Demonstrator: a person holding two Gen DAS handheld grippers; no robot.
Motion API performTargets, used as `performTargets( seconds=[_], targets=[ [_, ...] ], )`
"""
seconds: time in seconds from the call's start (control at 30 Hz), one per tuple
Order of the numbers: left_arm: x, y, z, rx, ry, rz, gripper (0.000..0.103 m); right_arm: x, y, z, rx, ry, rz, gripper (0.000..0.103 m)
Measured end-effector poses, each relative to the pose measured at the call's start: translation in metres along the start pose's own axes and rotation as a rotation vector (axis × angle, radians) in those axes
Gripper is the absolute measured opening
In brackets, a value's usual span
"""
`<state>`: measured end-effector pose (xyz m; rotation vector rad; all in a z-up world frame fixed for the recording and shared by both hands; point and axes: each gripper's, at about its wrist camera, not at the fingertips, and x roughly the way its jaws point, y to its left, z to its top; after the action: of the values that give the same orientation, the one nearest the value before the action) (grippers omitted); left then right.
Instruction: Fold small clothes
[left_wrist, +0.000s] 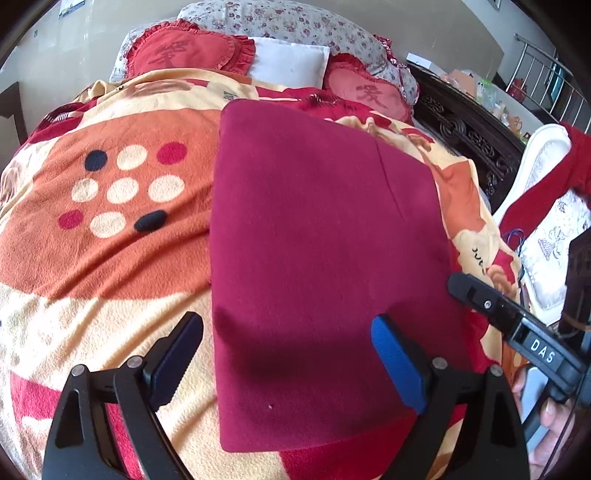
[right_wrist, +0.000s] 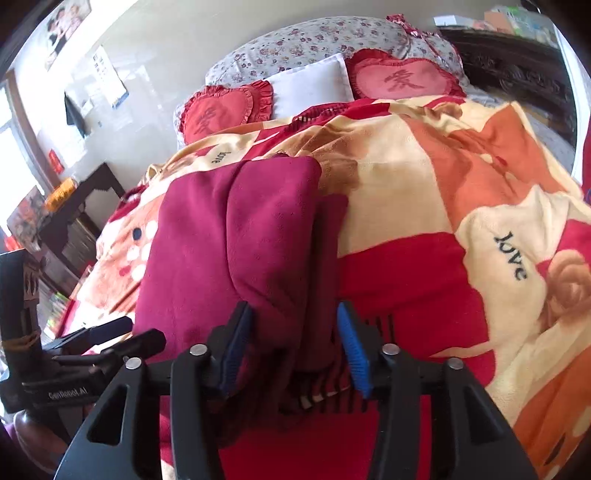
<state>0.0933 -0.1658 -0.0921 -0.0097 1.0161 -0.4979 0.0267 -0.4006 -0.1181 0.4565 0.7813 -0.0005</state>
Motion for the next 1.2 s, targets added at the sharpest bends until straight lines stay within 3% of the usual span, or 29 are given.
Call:
performTargets(
  seconds=[0.2, 0.73, 0.97, 1.03, 1.1, 1.2],
  targets=[
    [0.006, 0.012, 0.014, -0.031, 0.008, 0.002, 0.095, 0.020, -0.013, 0.011, 0.055, 0.044, 0.060, 0.044],
    [0.032, 0.017, 0.032, 0.005, 0.029, -0.005, 0.097, 0.058, -0.025, 0.025, 0.126, 0.094, 0.174, 0.052],
    [0.052, 0.022, 0.038, -0.029, 0.064, -0.050, 0.103, 0.066, -0.023, 0.026, 0.106, 0.103, 0.205, 0.053],
    [0.058, 0.024, 0.039, -0.046, 0.080, -0.074, 0.103, 0.066, -0.018, 0.027, 0.072, 0.099, 0.207, 0.049],
    [0.061, 0.025, 0.039, -0.061, 0.093, -0.101, 0.100, 0.065, -0.011, 0.029, 0.037, 0.088, 0.202, 0.032],
    [0.054, 0.019, 0.042, -0.009, 0.091, -0.136, 0.076, 0.056, -0.003, 0.031, -0.004, 0.072, 0.180, 0.015]
  ],
)
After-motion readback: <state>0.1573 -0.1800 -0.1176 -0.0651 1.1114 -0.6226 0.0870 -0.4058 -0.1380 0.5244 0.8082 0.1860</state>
